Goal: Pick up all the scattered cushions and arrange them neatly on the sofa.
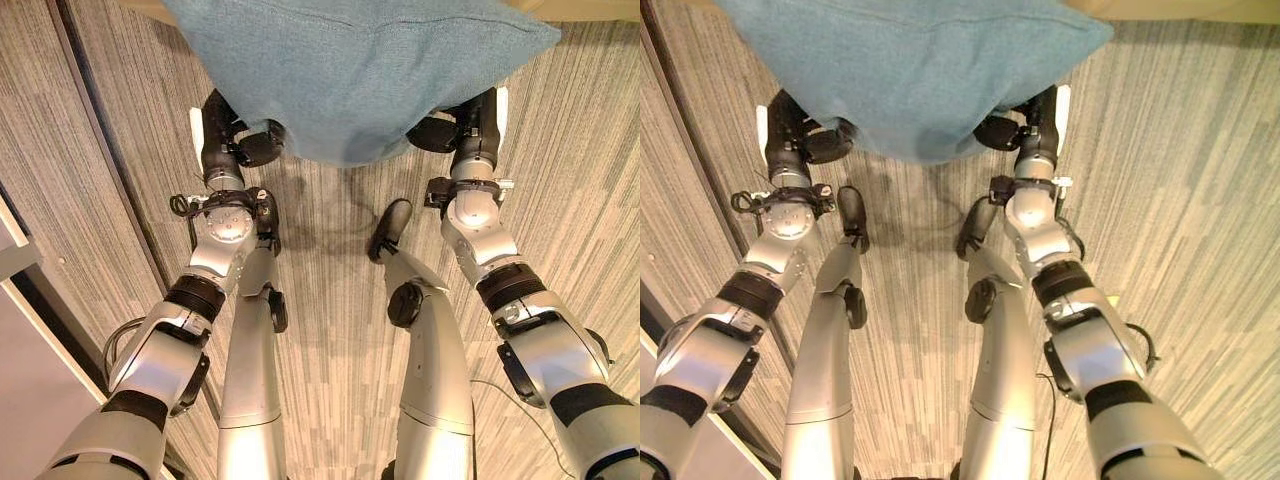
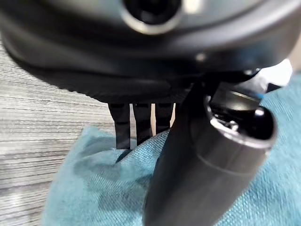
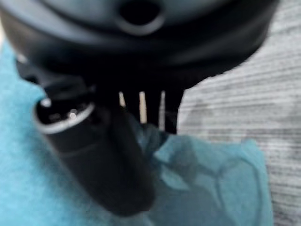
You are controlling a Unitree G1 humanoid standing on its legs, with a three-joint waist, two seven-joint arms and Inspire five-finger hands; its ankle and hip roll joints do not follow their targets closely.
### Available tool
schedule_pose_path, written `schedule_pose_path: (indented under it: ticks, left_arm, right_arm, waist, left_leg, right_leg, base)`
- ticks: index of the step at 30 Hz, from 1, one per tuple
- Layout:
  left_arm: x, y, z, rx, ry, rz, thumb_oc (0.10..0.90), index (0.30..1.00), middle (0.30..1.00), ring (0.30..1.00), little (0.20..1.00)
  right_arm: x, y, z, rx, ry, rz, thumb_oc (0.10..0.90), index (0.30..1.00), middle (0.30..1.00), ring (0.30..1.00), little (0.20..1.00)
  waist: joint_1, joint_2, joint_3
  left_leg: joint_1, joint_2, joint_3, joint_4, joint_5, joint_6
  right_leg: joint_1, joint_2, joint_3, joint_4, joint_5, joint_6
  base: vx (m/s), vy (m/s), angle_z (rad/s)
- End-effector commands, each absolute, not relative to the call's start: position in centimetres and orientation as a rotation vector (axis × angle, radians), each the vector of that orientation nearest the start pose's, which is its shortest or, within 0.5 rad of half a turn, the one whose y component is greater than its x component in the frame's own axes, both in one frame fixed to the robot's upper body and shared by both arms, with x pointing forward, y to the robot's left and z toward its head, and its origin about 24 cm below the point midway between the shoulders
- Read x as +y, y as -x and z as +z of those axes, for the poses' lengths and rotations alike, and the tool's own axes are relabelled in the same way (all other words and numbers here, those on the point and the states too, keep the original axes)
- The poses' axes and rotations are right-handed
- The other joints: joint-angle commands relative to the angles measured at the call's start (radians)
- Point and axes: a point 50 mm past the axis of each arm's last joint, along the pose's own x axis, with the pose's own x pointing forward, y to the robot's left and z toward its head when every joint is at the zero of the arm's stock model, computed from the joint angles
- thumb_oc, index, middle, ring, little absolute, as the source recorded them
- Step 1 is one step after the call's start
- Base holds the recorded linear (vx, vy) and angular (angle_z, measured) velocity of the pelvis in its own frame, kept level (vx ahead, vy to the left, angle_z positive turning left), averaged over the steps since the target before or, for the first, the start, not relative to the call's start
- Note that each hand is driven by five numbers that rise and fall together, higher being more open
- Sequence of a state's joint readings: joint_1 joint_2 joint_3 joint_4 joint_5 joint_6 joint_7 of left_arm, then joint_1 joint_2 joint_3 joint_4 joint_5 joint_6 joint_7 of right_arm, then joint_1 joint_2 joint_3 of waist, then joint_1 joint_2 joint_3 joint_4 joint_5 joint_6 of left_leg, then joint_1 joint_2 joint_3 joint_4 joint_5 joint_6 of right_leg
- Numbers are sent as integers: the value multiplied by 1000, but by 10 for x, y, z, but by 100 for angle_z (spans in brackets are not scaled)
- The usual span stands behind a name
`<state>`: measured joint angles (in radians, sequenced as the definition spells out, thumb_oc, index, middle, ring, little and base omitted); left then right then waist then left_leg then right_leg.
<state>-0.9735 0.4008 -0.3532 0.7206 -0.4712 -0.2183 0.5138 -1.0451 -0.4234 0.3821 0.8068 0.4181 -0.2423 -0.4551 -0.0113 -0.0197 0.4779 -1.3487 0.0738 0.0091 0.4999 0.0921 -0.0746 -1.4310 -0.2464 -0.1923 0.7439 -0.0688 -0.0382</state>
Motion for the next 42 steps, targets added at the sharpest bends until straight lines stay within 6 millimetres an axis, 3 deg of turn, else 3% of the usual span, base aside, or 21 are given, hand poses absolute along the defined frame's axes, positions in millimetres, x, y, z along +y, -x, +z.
schedule_pose_path:
  ticks: [1,9,17,18,19,20,23,25,28,33,38,39,42]
  left_arm:
    - [118,-367,235,-683,102,72,400,300,300,300,300]
    - [122,-347,202,-645,178,40,400,300,300,300,300]
    - [118,-315,164,-594,235,-31,400,300,300,300,300]
    - [120,-306,154,-579,208,-51,400,300,300,300,300]
    - [120,-306,153,-578,207,-51,400,300,300,300,300]
    - [124,-297,146,-571,190,-61,400,300,300,300,300]
    - [126,-292,136,-535,198,-67,400,300,300,300,300]
    - [132,-283,123,-494,191,-74,400,300,300,300,300]
    - [137,-277,111,-447,175,-79,400,300,300,300,300]
    - [151,-261,79,-304,170,-80,400,300,300,300,300]
    - [152,-259,76,-290,167,-80,400,300,300,300,300]
    - [154,-253,62,-225,161,-86,400,300,300,300,300]
    - [151,-251,57,-196,176,-105,400,300,300,300,300]
  right_arm:
    - [-89,-371,231,-667,22,105,400,300,300,300,300]
    - [-112,-350,210,-690,-52,43,400,300,300,300,300]
    - [-127,-310,176,-702,-103,24,400,300,300,300,300]
    - [-132,-300,168,-692,-108,23,400,300,300,300,300]
    - [-132,-299,168,-691,-108,23,400,300,300,300,300]
    - [-137,-290,163,-690,-109,25,400,300,300,300,300]
    - [-142,-282,156,-672,-94,27,400,300,300,300,300]
    - [-148,-272,146,-641,-54,29,400,300,300,300,300]
    - [-154,-266,132,-583,-16,22,400,300,300,300,300]
    - [-173,-251,100,-429,102,-10,400,300,300,300,300]
    - [-175,-249,99,-420,114,-14,400,300,300,300,300]
    - [-182,-240,88,-369,129,-25,400,300,300,300,300]
    - [-187,-236,83,-342,144,-20,400,300,300,300,300]
  waist:
    - [-2,35,-260]
    - [-5,34,-289]
    - [-10,25,-321]
    - [-13,18,-329]
    - [-13,18,-328]
    - [-12,11,-344]
    - [-13,6,-346]
    - [-12,-3,-357]
    - [-10,-6,-376]
    - [-15,-5,-469]
    - [-14,-4,-474]
    - [-28,-1,-480]
    - [-36,-9,-458]
  left_leg:
    - [-73,-45,-33,101,-169,51]
    - [106,-41,-32,-17,-156,41]
    - [389,-51,-38,-173,-148,21]
    - [462,-59,-38,-210,-115,24]
    - [466,-59,-38,-214,-113,24]
    - [552,-62,-39,-245,-117,21]
    - [650,-60,-37,-273,-121,21]
    - [791,-57,-29,-315,-128,19]
    - [921,-50,-17,-362,-129,15]
    - [1228,-26,38,-527,-103,-3]
    - [1254,-24,41,-539,-102,-6]
    - [1308,4,47,-523,-115,-21]
    - [1290,23,46,-429,-142,-22]
  right_leg:
    - [37,46,13,-105,-4,120]
    - [207,45,-8,-196,8,125]
    - [467,40,-35,-352,36,141]
    - [540,38,-51,-407,72,133]
    - [545,38,-52,-410,73,133]
    - [630,41,-62,-449,75,136]
    - [723,45,-67,-483,78,138]
    - [869,56,-76,-538,76,140]
    - [1000,71,-84,-593,74,144]
    - [1298,132,-84,-746,69,152]
    - [1317,141,-82,-752,65,151]
    - [1379,175,-63,-751,32,131]
    - [1405,198,-42,-763,23,111]
  base:
    - [0,0,0]
    - [-10,6,3]
    - [-6,-7,0]
    - [-68,8,-9]
    - [-50,-4,-6]
    - [0,0,0]
    - [47,-13,-2]
    - [123,-29,-4]
    - [156,-22,-6]
    - [249,-42,-12]
    - [52,-59,-12]
    - [108,-277,-2]
    - [36,-217,3]
